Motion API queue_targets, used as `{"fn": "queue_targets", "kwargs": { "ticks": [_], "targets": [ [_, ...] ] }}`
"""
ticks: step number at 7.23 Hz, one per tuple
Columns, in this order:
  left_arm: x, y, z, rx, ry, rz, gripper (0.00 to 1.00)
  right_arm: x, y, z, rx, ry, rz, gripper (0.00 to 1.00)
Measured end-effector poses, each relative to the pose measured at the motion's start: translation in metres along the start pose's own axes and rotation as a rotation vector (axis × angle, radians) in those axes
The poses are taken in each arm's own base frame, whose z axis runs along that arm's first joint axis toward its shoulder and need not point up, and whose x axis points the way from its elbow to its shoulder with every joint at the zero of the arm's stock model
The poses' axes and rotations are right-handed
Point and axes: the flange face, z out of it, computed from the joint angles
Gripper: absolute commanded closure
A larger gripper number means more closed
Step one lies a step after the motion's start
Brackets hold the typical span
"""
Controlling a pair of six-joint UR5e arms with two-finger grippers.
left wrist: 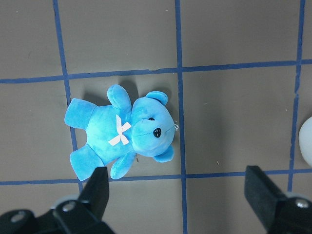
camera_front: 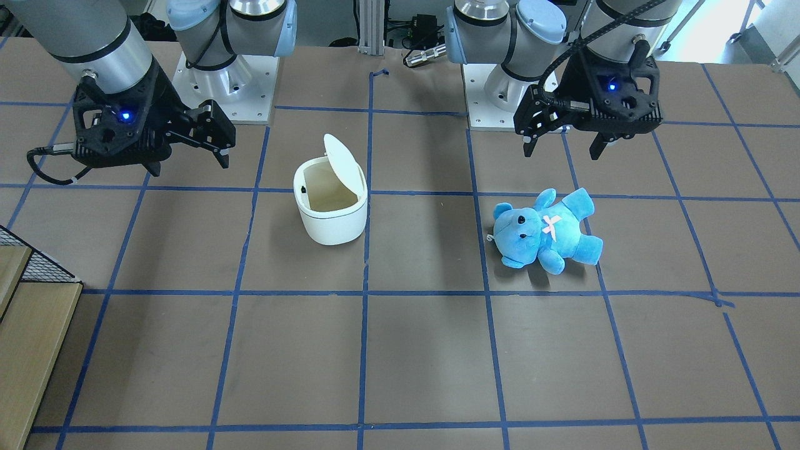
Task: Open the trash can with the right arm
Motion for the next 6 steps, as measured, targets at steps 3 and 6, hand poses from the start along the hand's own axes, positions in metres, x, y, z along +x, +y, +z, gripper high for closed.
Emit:
{"fn": "queue_targets", "kwargs": {
  "ticks": [3, 6],
  "targets": [
    [0.000, 0.000, 0.000, 0.000, 0.000, 0.000, 0.00, -0.001, 0.002, -0.026, -0.008, 0.012, 0.016, 0.00],
    [0.000, 0.000, 0.000, 0.000, 0.000, 0.001, 0.00, -0.002, 0.002, -0.037, 0.005, 0.015, 0.019, 0.00]
  ]
}}
